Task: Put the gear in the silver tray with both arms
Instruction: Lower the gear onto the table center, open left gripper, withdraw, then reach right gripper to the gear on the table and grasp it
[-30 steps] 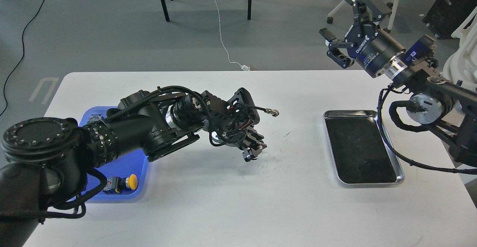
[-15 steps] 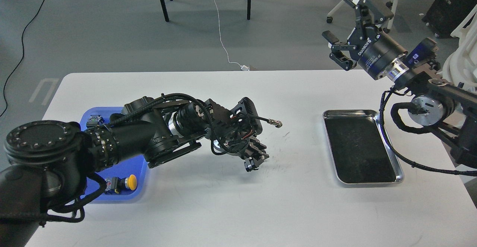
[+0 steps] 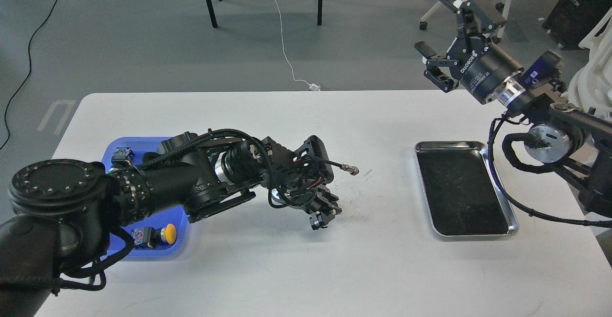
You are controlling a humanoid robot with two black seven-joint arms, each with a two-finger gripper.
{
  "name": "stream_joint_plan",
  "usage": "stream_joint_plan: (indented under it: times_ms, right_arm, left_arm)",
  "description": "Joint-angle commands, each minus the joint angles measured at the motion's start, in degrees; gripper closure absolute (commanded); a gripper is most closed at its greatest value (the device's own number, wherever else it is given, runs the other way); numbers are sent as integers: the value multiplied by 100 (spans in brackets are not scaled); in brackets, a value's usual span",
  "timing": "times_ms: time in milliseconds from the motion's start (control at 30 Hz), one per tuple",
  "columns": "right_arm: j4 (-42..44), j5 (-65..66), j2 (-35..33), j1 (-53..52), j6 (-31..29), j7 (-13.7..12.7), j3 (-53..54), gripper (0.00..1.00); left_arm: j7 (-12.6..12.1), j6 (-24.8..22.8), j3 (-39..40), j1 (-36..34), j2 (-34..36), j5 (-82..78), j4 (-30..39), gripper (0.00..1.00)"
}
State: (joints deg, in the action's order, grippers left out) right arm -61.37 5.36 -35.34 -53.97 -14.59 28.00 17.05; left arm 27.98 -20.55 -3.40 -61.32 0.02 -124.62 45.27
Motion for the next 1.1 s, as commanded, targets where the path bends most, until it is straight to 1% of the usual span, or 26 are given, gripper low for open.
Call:
stream_joint_plan:
  times_ms: [0, 134, 200, 300, 434, 501, 567, 668, 768, 868, 935, 1068]
  right_arm:
    - [11, 0, -8, 1, 0, 0, 0, 1]
    - [11, 0, -17, 36, 0, 0, 0, 1]
    - [11, 0, -25, 53, -9, 0, 9, 1]
    - [-42, 0, -235, 167, -35, 0, 9, 1]
    - [-68, 61, -465, 439, -79, 0, 9, 1]
    - [-103, 140, -526, 633, -88, 0, 0, 1]
    - [-112, 516, -561, 765, -97, 0, 0, 1]
    - [-95, 1569, -570, 871, -97, 0, -8, 1]
    - [-112, 2659, -544, 880, -97, 0, -113, 1]
    - [-156, 3460, -544, 678, -97, 0, -543, 1]
    - [-174, 4005, -527, 214, -106, 0, -999, 1]
    - [-174, 5007, -290, -892, -106, 0, -2413, 1]
  left_arm:
    - [2, -2, 32, -38, -2, 122, 9, 18]
    - [2, -11, 85, -100, -2, 315, 140, 9]
    - [2, -11, 146, -135, -2, 517, 289, 7]
    - [2, -2, 611, -135, 33, 1174, 579, 5]
    - [2, 42, 1332, 93, 857, 2545, 633, 5]
    - [2, 121, 1596, 496, 1297, 3466, 633, 4]
    - [2, 156, 1903, 830, 1622, 4468, 633, 4]
    - [2, 156, 2474, 1497, 1966, 6007, 641, 3]
    - [2, 95, 3334, 2279, 2177, 7098, 746, 3]
    - [2, 86, 4336, 3027, 2178, 7478, 870, 2]
    - [2, 86, 4986, 3502, 2125, 7514, 1062, 2]
    - [2, 42, 5858, 4258, 2142, 7602, 1537, 2]
